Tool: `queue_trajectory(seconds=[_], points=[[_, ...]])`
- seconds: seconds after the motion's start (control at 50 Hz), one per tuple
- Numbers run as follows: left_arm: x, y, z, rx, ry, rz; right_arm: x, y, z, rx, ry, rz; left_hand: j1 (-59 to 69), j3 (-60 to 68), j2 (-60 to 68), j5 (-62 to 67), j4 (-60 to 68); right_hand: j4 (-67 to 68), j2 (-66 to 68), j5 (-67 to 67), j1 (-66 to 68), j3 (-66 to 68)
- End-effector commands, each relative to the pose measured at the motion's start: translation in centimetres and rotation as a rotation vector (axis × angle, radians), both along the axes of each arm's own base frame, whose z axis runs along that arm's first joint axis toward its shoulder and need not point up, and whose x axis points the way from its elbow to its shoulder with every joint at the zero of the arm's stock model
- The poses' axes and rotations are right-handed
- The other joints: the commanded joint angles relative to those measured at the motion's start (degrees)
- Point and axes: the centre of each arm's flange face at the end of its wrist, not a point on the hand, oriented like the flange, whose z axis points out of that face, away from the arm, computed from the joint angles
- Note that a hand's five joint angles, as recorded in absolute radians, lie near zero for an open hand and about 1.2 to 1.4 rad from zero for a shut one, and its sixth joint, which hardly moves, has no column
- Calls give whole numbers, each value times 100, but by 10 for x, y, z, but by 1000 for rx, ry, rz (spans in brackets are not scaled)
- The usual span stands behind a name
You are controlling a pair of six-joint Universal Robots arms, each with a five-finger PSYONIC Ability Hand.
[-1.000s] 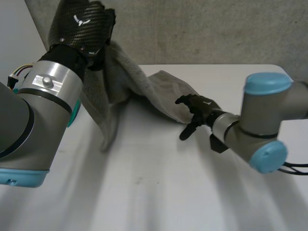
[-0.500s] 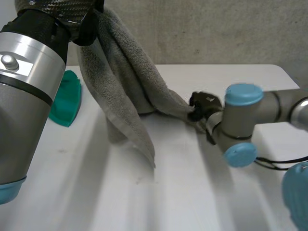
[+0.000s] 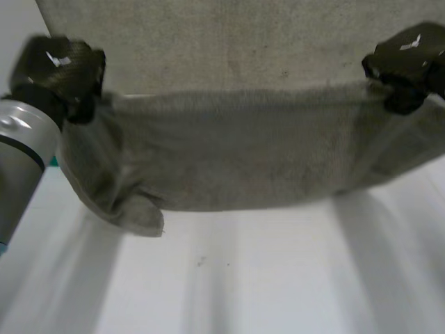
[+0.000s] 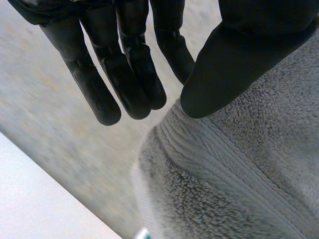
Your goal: Fold the laundry.
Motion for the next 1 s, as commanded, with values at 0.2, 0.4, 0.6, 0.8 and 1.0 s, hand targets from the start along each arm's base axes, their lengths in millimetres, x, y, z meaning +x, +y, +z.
queue_trajectory(seconds=[0.2,0.4,0.6,0.8,1.0], points=[[-48,-109,-28,-82,-13,-11,38,-97,-29,-271,20,-61,1518,1163,1140,1374,1125,1197,1267,1361,2360,1236],[-52,-124,108,-665,245,20,48,-121,79,-957,-244,-110,1518,1163,1140,1374,1125,1197,1267,1361,2360,1236],[-51,-115,51,-495,177,10,45,-112,26,-741,-188,-86,1518,1163,1140,1374,1125,1197,1267,1361,2360,1236],[-37,-93,-93,-101,11,6,42,-86,-104,-345,-56,13,1518,1163,1140,1374,1125,1197,1267,1361,2360,1236],[-30,-65,-179,162,-119,1,32,-61,-203,-12,61,46,1518,1163,1140,1374,1125,1197,1267,1361,2360,1236]])
